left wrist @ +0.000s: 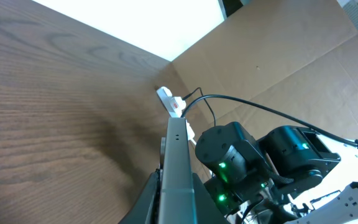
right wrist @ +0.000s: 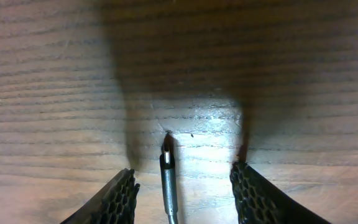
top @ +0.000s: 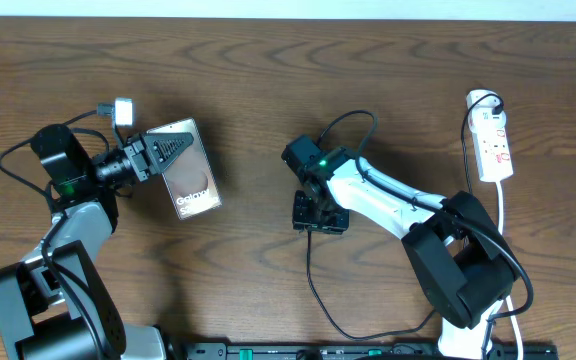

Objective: Plug charger to phone and switch on socket
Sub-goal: 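Lower the right gripper and close it on the cable's connector tip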

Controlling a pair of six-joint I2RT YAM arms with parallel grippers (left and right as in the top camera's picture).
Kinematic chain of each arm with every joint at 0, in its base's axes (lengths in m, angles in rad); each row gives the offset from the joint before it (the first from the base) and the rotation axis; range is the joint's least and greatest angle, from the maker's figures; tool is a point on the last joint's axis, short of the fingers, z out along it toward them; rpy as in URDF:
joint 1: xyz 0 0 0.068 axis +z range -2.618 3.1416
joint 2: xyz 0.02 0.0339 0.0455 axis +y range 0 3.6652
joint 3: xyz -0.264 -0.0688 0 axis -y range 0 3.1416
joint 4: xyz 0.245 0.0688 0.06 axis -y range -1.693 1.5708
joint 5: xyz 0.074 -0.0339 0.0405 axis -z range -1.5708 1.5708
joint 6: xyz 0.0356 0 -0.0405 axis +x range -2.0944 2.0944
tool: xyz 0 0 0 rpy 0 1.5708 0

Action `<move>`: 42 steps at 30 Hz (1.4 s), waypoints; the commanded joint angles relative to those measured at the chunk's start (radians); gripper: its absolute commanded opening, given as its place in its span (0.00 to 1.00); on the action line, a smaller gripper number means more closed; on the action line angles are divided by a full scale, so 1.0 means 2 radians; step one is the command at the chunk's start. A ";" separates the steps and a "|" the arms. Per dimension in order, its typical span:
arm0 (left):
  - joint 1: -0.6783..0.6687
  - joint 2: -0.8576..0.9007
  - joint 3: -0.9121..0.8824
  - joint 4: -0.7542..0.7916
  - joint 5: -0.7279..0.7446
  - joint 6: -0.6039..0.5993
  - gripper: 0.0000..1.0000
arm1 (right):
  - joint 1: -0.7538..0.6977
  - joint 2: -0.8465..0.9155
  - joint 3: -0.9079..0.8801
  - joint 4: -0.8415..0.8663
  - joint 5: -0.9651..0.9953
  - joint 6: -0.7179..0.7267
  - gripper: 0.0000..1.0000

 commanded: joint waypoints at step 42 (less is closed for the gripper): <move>0.003 -0.001 0.008 -0.005 0.011 0.001 0.08 | 0.028 0.006 -0.013 0.005 0.009 0.027 0.24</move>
